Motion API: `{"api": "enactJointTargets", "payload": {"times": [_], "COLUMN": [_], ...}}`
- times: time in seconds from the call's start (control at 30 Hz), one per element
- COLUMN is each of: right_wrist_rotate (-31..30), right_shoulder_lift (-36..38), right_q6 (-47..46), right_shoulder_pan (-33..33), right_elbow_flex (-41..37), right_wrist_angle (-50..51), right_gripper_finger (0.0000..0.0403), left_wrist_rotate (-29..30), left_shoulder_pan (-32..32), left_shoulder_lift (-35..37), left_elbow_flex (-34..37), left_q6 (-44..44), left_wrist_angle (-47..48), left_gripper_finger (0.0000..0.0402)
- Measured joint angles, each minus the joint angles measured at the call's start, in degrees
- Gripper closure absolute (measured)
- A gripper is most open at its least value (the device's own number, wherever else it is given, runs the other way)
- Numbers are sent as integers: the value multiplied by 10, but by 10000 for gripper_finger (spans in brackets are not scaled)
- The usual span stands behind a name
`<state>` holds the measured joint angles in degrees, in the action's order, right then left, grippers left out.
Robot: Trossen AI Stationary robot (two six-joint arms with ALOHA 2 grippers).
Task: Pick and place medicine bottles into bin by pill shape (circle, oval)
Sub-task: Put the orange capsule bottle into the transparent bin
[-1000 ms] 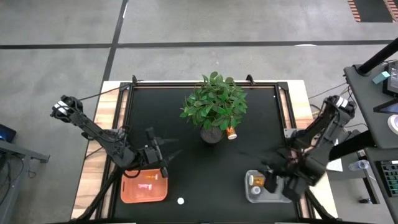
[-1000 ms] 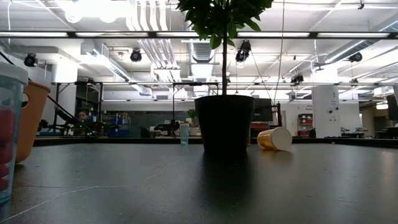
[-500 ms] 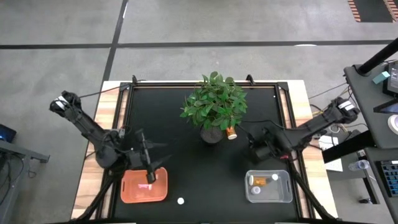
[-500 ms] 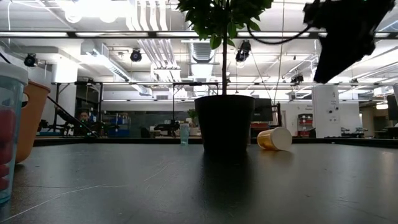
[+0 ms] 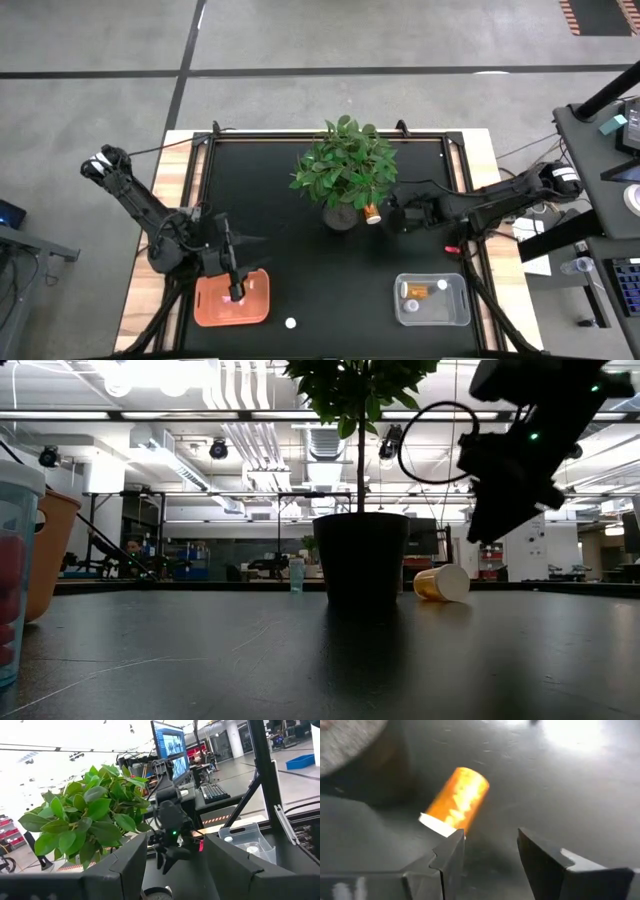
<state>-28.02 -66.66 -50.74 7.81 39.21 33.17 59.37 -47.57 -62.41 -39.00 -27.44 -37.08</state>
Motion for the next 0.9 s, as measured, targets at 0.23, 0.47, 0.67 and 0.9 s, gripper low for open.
{"api": "enactJointTargets", "payload": {"times": [0.23, 0.47, 0.67, 0.9], "right_wrist_rotate": [85, 86, 72, 72], "right_shoulder_lift": [4, 1, 1, -2], "right_q6": [19, 23, 36, 8], "right_shoulder_pan": [-65, -76, -76, -76], "right_elbow_flex": [-45, -51, -62, -70], "right_wrist_angle": [-138, -162, -172, -190], "right_gripper_finger": [227, 227, 229, 255], "left_wrist_rotate": [0, 0, 0, 0], "left_shoulder_pan": [0, 0, 0, 0], "left_shoulder_lift": [0, 0, 0, 0], "left_elbow_flex": [0, 0, 0, 0], "left_q6": [0, 0, 0, 0], "left_wrist_angle": [0, 0, 0, 0], "left_gripper_finger": [221, 221, 221, 221]}}
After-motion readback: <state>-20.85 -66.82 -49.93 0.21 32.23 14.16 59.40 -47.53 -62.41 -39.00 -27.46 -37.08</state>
